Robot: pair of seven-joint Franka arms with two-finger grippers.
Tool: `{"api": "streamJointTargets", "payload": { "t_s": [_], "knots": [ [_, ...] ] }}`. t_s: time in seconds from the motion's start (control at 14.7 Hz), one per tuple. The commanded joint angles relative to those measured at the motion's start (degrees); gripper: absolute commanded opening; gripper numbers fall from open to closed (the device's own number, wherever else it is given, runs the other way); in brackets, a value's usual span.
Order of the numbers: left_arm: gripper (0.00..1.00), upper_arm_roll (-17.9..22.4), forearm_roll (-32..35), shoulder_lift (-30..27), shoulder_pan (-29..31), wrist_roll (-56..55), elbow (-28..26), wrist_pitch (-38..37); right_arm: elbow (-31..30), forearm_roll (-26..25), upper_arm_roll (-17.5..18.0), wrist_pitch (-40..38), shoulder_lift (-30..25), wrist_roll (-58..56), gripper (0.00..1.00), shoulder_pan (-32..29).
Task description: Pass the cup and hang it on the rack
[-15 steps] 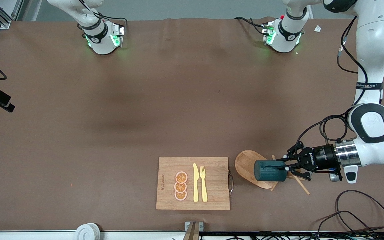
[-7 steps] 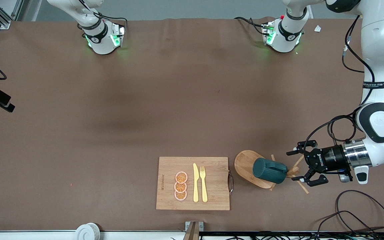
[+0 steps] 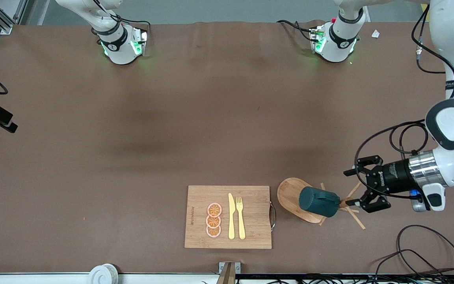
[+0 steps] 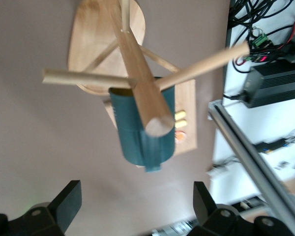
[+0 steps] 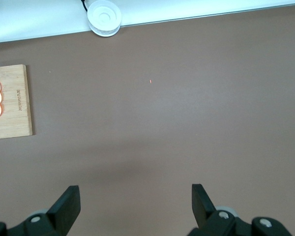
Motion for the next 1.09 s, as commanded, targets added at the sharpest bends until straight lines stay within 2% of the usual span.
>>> {"api": "streamJointTargets", "payload": {
  "t_s": [0.0, 0.34, 0.48, 0.88, 1.02],
  "knots": [
    [1.0, -0.09, 11.9, -2.62, -4.18, -0.55, -1.28, -0.09, 0.05, -0.36, 0.9, -0.55, -0.42, 0.07, 1.0, -1.06],
    [1.0, -0.79, 34.48, -6.93, -8.32, 2.43, -1.28, -5.27, 0.05, -0.44, 0.9, -0.55, -0.42, 0.16, 1.0, -1.06],
    [1.0, -1.41, 39.79, -8.77, -8.5, 6.2, -1.28, -7.11, 0.05, -0.44, 0.9, -0.55, -0.42, 0.16, 1.0, -1.06],
    [1.0, -0.01, 40.86, -16.76, -7.8, 20.17, -1.45, -14.76, 0.05, -0.35, 0.9, -0.46, -0.42, 0.16, 1.0, -1.06],
    [1.0, 0.09, 39.9, -19.84, -5.52, 24.83, -1.54, -17.3, 0.05, -0.44, 0.9, -0.46, -0.42, 0.16, 1.0, -1.06]
  ]
}}
